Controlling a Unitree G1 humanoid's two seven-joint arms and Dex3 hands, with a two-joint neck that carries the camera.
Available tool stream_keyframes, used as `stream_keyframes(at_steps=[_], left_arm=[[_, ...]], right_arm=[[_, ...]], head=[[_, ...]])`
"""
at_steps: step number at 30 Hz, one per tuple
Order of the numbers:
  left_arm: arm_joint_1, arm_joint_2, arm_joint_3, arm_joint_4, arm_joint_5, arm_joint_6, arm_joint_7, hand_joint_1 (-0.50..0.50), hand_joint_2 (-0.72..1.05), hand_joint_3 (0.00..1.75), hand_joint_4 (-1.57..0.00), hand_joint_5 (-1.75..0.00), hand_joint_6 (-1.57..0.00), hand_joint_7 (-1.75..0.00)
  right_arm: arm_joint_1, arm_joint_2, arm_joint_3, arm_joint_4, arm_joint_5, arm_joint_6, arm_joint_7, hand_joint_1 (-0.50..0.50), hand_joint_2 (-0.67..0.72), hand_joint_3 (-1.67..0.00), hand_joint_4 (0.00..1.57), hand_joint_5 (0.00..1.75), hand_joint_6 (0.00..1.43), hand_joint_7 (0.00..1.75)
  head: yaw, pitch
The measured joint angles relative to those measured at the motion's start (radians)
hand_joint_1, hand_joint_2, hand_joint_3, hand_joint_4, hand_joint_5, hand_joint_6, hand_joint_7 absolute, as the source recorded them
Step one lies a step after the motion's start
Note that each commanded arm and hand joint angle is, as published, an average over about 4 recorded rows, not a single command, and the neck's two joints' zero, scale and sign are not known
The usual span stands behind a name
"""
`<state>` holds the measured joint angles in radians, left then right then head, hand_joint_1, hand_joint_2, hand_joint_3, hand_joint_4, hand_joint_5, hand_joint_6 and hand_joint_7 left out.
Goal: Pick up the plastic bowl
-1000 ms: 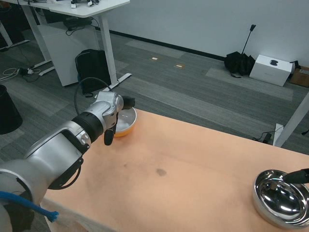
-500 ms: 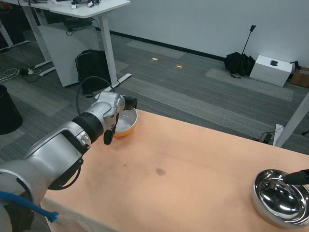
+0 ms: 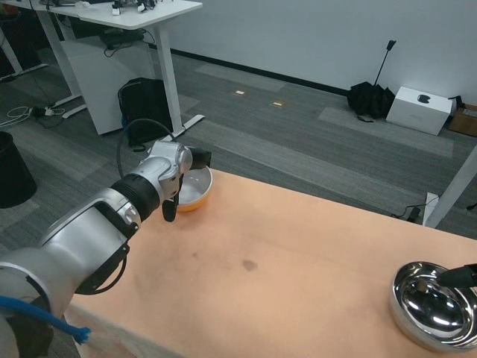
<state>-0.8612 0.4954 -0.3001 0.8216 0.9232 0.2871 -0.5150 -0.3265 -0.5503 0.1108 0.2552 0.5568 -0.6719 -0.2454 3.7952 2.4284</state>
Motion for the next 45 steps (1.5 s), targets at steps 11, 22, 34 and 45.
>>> stream_keyframes(at_steps=[11,22,34,45], left_arm=[[0.0,-0.003,0.015,0.0,-0.021,0.017,-0.014,-0.5,0.87,1.75,-1.54,-1.75,-0.73,-1.26],[-0.001,-0.003,0.016,0.001,-0.04,0.024,-0.029,-0.49,0.83,1.57,-1.47,-1.75,-0.24,-1.17],[-0.003,-0.003,0.028,0.003,-0.098,0.061,-0.036,-0.48,0.6,1.22,-1.27,-1.75,-0.09,-0.94],[-0.008,0.0,0.003,0.003,-0.102,0.066,-0.039,-0.48,0.83,1.72,-1.36,-1.75,-0.41,-1.41]], right_arm=[[0.0,0.0,0.0,0.0,0.0,0.0,0.0,-0.46,0.72,0.0,0.0,0.0,0.0,0.0],[0.0,0.0,0.0,0.0,0.001,0.0,0.0,-0.46,0.72,0.0,0.0,0.0,0.0,0.0],[0.0,0.0,0.0,0.0,0.001,0.0,0.0,-0.46,0.72,0.0,0.0,0.0,0.0,0.0],[0.0,0.0,0.0,0.001,0.003,-0.001,0.0,-0.48,0.72,0.0,0.0,0.0,0.0,0.0]], head=[[-0.001,-0.004],[-0.001,-0.004],[-0.002,-0.007],[0.0,-0.01]])
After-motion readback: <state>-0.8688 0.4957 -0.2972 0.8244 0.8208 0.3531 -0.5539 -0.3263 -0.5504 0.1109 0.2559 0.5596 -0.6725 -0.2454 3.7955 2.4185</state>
